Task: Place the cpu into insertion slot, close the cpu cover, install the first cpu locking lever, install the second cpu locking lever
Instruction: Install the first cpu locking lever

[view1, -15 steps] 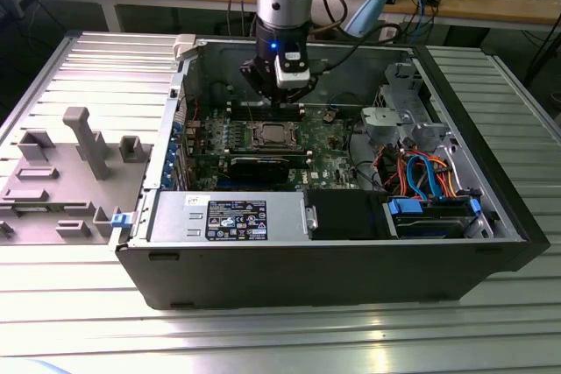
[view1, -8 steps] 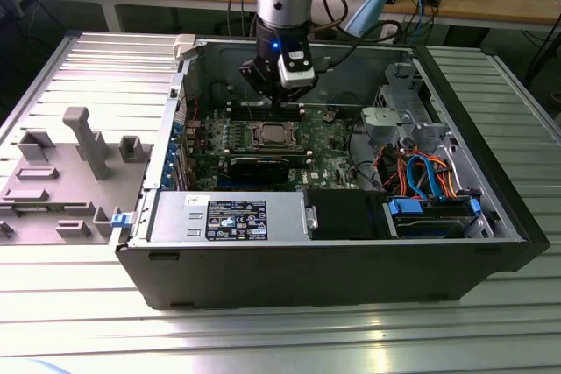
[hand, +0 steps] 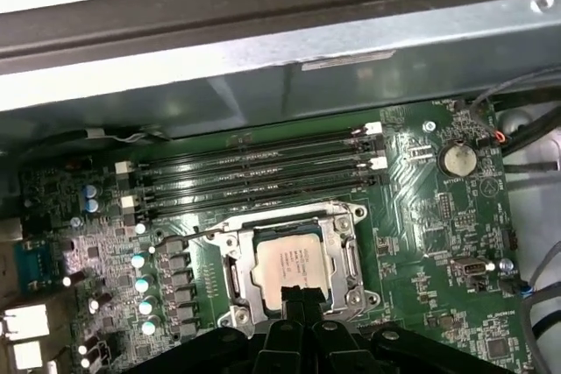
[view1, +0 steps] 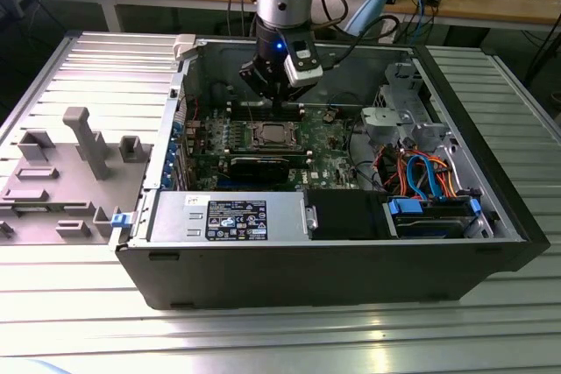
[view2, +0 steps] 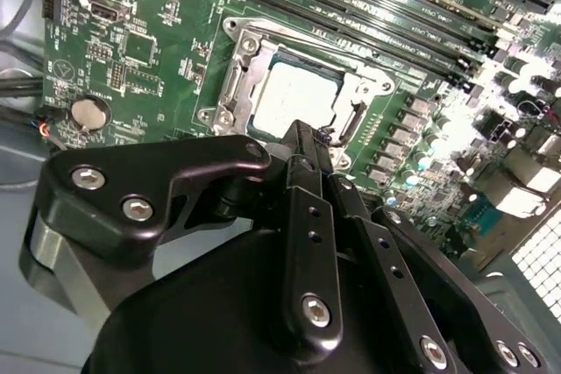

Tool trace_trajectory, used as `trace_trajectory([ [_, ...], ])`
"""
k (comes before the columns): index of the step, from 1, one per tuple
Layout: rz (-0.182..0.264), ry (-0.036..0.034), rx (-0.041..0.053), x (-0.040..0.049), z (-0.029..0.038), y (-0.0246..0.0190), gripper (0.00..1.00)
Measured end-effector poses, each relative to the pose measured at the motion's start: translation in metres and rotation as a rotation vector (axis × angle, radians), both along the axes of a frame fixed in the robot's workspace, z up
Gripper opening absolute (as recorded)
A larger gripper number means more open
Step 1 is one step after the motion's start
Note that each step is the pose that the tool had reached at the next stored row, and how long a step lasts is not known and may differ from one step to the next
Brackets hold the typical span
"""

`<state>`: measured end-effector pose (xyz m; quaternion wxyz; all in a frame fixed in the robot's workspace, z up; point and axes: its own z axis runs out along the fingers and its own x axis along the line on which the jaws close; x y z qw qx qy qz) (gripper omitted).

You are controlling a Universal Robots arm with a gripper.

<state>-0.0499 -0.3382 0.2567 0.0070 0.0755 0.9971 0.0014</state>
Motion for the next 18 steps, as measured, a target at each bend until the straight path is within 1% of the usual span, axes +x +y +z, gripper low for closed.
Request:
trace_trajectory([
  [3, 0.001, -0.0112, 0.0006, -0.0085, -0.0004, 0.0001, 0.11],
  [4, 0.001, -0.0127, 0.0006, -0.0094, -0.0005, 0.0001, 0.11],
  [6, 0.009, -0.0129, 0.0007, -0.0094, -0.0007, 0.0001, 0.11],
  [7, 0.035, -0.0128, 0.0015, -0.0094, -0.0010, 0.0000, 0.11],
  [9, 0.065, -0.0128, 0.0077, -0.0094, -0.0014, 0.0000, 0.11],
  [10, 0.096, -0.0128, 0.0085, -0.0095, -0.0018, 0.0001, 0.11],
  [11, 0.116, -0.0126, 0.0086, -0.0095, -0.0019, 0.0000, 0.11],
  [13, 0.144, -0.0127, 0.0083, -0.0103, -0.0023, 0.0001, 0.11],
  [15, 0.145, -0.0126, 0.0082, -0.0136, -0.0023, 0.0000, 0.11],
  [18, 0.145, -0.0127, 0.0079, -0.0219, -0.0025, 0.0001, 0.11],
])
